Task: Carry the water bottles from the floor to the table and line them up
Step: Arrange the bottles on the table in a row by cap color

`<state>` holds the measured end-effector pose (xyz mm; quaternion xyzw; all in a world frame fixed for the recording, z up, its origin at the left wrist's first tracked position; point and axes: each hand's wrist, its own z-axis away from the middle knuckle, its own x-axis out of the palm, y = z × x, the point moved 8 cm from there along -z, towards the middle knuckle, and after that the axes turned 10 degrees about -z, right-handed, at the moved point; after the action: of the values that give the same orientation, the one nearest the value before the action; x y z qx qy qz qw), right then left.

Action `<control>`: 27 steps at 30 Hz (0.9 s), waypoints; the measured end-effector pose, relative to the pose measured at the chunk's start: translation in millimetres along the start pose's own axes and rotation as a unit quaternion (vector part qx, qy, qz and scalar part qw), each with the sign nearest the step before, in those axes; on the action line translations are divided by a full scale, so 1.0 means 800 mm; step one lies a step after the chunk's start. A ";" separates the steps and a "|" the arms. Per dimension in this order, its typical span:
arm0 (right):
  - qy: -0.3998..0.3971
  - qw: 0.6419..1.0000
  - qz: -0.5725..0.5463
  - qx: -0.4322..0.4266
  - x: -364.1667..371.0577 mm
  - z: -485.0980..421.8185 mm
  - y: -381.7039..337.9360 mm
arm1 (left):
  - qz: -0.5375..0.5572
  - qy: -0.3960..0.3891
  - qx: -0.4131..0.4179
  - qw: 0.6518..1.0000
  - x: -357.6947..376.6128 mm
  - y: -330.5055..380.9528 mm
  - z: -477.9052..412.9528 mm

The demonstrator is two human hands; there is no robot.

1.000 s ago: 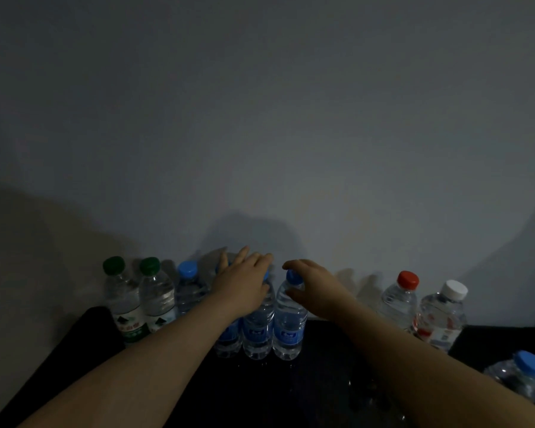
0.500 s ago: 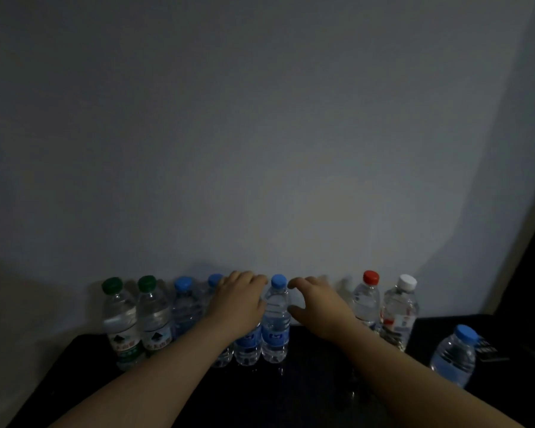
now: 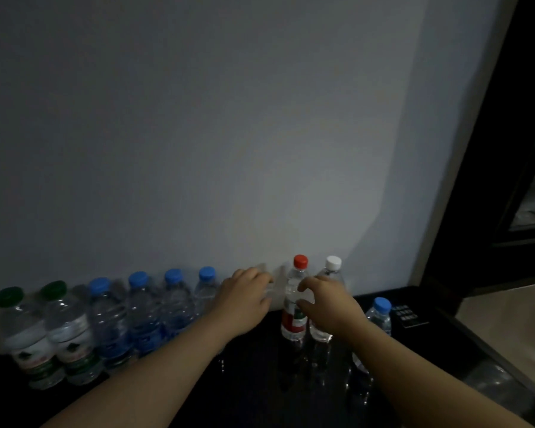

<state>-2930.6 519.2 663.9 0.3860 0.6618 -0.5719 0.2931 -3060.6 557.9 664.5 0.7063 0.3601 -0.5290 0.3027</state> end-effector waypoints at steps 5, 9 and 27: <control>0.010 1.000 0.008 -0.008 -0.041 -0.022 0.054 | 0.040 0.012 -0.028 0.999 0.012 0.042 -0.052; 0.005 1.000 0.002 -0.018 -0.059 -0.054 0.088 | 0.025 0.010 -0.046 0.999 0.023 0.054 -0.093; -0.060 0.997 -0.033 -0.048 -0.008 -0.116 0.134 | 0.001 -0.123 -0.051 0.991 0.082 0.062 -0.162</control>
<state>-2831.4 614.2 628.3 0.3147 0.6822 -0.5708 0.3314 -2939.1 647.8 637.1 0.6199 0.3462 -0.5924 0.3807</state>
